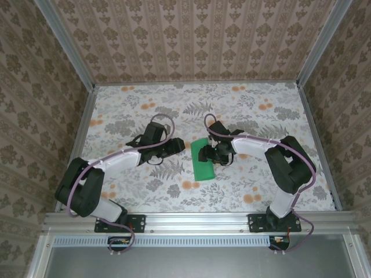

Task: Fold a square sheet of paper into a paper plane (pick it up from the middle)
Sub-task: First fold in half a square sheet of paper at the center of the table.

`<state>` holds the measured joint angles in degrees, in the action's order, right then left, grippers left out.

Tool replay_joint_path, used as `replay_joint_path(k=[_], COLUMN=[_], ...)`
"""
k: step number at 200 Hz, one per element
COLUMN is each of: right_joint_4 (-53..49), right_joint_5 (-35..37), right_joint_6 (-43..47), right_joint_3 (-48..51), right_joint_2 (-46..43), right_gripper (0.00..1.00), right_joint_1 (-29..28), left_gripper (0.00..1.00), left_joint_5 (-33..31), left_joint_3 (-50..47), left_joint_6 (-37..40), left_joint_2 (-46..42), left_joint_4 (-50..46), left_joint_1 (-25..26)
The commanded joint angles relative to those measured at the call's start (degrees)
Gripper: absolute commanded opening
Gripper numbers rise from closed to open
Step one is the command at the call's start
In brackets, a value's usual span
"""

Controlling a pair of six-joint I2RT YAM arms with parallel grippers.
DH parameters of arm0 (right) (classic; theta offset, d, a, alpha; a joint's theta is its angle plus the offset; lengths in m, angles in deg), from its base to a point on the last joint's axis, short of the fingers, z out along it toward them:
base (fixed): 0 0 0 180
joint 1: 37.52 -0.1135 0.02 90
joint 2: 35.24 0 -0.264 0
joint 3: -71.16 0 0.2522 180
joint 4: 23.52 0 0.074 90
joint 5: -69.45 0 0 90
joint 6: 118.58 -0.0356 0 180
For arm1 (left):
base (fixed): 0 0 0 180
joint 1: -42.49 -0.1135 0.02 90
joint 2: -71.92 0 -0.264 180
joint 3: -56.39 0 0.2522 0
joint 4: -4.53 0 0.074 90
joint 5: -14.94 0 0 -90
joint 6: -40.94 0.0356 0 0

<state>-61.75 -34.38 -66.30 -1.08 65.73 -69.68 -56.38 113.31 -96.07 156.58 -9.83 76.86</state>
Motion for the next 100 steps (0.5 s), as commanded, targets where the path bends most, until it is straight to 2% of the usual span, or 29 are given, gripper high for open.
replay_joint_path(k=[1, 100], right_joint_4=[-4.72, -5.55], right_joint_5=[4.76, 8.61], right_joint_6=[-0.17, -0.56], right_joint_3=[-0.66, 0.82], right_joint_2=[3.53, 8.72], right_gripper=[0.7, 0.71], right_joint_1=[-0.65, -3.34], left_gripper=[0.54, 0.18], left_joint_5=[3.62, 7.83], left_joint_3=[2.44, 8.04], left_joint_6=[-1.27, -5.38], left_joint_2=[2.35, 15.12], left_joint_4=[2.32, 8.16], left_joint_1=[1.36, 3.05])
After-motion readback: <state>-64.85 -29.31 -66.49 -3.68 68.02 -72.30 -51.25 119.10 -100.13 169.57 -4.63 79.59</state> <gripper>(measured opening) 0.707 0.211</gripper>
